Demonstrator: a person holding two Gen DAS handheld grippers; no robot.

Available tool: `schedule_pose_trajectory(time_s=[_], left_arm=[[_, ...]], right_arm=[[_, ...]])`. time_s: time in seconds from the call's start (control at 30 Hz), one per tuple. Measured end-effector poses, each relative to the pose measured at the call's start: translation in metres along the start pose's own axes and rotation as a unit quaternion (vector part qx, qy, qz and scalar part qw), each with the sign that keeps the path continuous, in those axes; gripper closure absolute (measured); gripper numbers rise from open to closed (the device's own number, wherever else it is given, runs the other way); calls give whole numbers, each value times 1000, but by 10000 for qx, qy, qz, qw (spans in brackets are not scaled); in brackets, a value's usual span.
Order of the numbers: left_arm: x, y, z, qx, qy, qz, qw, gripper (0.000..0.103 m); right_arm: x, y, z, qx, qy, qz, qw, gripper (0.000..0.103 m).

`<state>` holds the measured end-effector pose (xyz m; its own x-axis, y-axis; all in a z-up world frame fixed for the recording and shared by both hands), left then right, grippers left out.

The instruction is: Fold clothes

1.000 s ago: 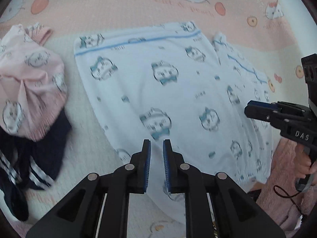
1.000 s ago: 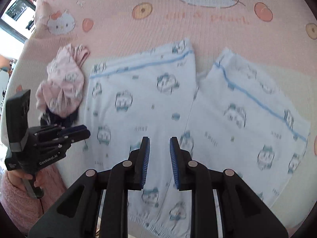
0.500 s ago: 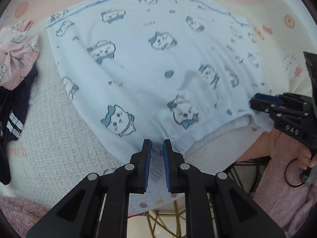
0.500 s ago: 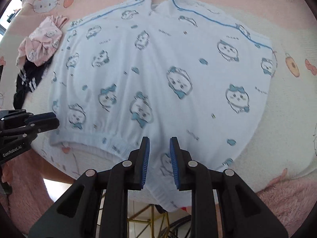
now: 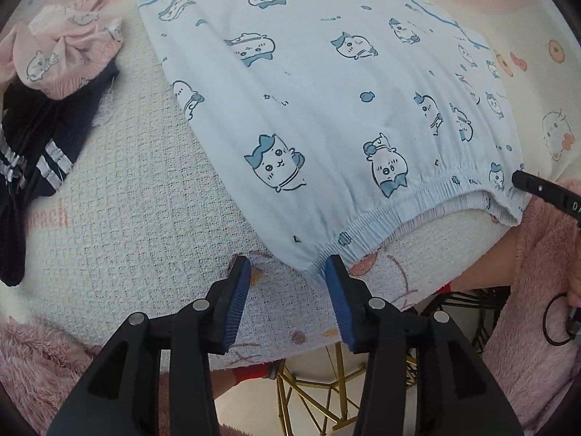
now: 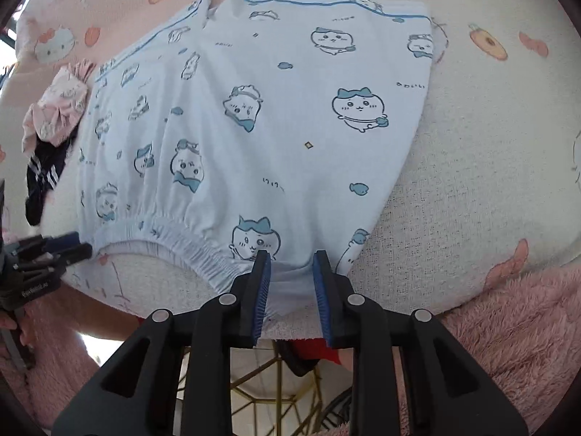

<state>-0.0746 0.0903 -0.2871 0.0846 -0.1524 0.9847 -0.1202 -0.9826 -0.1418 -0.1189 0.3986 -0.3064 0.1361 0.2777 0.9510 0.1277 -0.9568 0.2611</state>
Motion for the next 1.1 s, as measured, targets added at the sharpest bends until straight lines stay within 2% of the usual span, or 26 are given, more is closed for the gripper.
schedule_pose_trajectory(time_s=[0.07,0.13,0.3,0.4,0.47,0.57,0.67,0.73,0.8,0.9,1.0,1.1], left_arm=[[13,-8,-9,35,-206,305,9993,57],[28,-21,-33,-51,-584,518,9969,57],[51,-50,-123,-481,-1536,529,9855,60],[48,-55,-186,-620,-1783,557,9804,68],[41,-61,-223,-758,-1856,592,9779,70],[25,-79,-266,-1095,-1885,533,9745,70],[8,-97,-304,-1493,-1844,385,9707,70],[-6,-112,-322,-1737,-1806,266,9677,73],[-16,-118,-331,-1900,-1724,193,9663,79],[-31,-123,-345,-1960,-1601,210,9672,80],[-36,-125,-350,-1989,-1529,309,9675,80],[-35,-129,-352,-2106,-1629,243,9636,80]], right_arm=[[17,-6,-20,-326,-192,-318,9988,79],[31,-16,-53,-444,-432,-234,9978,79],[68,-42,-138,-737,-1030,-22,9919,79],[60,-56,-179,-549,-1082,571,9910,79],[45,-68,-195,-452,-1042,900,9894,79],[28,-91,-208,-423,-1015,1180,9869,79],[19,-96,-212,-413,-975,1019,9891,79],[18,-90,-218,-158,-1051,929,9900,79],[18,-80,-228,213,-1163,892,9890,79],[6,-70,-241,649,-1124,909,9874,79],[-13,-83,-242,499,-808,1096,9894,79],[-5,-93,-245,195,-946,931,9910,79]])
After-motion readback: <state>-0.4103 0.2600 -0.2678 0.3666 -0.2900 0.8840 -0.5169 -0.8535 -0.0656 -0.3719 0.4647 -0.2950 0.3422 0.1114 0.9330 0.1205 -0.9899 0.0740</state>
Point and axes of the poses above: each gripper's, at about its wrist camera, not at the fingertips, and x roughly against the way its jaws point, y to its left, z to its underside, the point moved 8 cm from there along -x, roughly the way its jaws point, and after that the axes turned 2 degrees about -x, right-handed, at the moved point
